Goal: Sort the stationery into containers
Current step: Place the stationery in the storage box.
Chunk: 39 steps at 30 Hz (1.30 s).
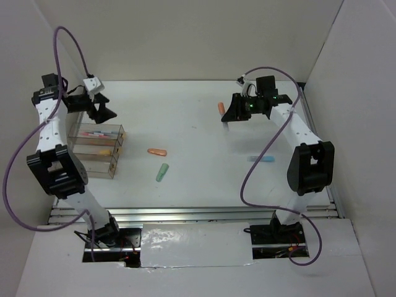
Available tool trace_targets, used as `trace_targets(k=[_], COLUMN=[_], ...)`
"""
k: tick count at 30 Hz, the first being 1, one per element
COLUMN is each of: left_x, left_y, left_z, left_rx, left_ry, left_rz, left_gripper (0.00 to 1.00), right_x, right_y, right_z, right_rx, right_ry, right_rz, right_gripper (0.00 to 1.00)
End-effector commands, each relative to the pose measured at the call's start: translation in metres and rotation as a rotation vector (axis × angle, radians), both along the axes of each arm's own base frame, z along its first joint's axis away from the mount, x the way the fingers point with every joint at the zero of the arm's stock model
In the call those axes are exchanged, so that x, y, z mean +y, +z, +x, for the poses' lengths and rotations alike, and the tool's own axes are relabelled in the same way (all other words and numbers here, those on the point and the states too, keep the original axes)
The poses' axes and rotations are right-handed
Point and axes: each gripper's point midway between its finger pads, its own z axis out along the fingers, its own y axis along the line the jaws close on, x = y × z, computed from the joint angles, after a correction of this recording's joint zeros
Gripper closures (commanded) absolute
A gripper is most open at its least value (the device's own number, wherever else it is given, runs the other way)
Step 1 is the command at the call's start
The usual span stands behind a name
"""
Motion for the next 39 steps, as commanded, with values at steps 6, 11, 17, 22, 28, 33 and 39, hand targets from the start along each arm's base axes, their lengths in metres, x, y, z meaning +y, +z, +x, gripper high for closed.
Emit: trace_targets(k=[6,11,17,22,28,33,39], left_x=[-0.153,-0.206,-0.224,-0.236,-0.256,-0.268,-0.283], left_y=[0.129,0.137,0.143,0.130,0.113,0.107,0.090], left_z=[-0.032,-0.026,-0.004,0.007,0.005,0.002,-0.004], left_rx=[-0.006,0.122,0.202,0.243,0.307,0.335,0.386], left_ry=[0.156,0.200,0.267,0.300,0.290,0.263,0.238], left_rz=[-0.742,-0.823,-0.920,-0.888,-0.855,-0.849,-0.820], left_gripper=[0.04,0.15,0.31,0.26,0.25,0.25,0.30], right_x=[0.051,0.091,0.123,0.142,0.153,0.160,0.160], right_y=[0.094,0.111,0.117,0.122,0.125,0.121,0.120], right_z=[-0.001,-0.016,-0.031,-0.037,-0.031,-0.030,-0.028], right_rx=[-0.261,-0.269,-0.275,-0.278,-0.294,-0.283,-0.284], right_ry=[0.017,0.016,0.042,0.051,0.025,0.029,0.023], right_rz=[0.166,0.165,0.159,0.154,0.128,0.120,0.119], right_gripper=[1.00,1.00,1.00,1.00,1.00,1.00,1.00])
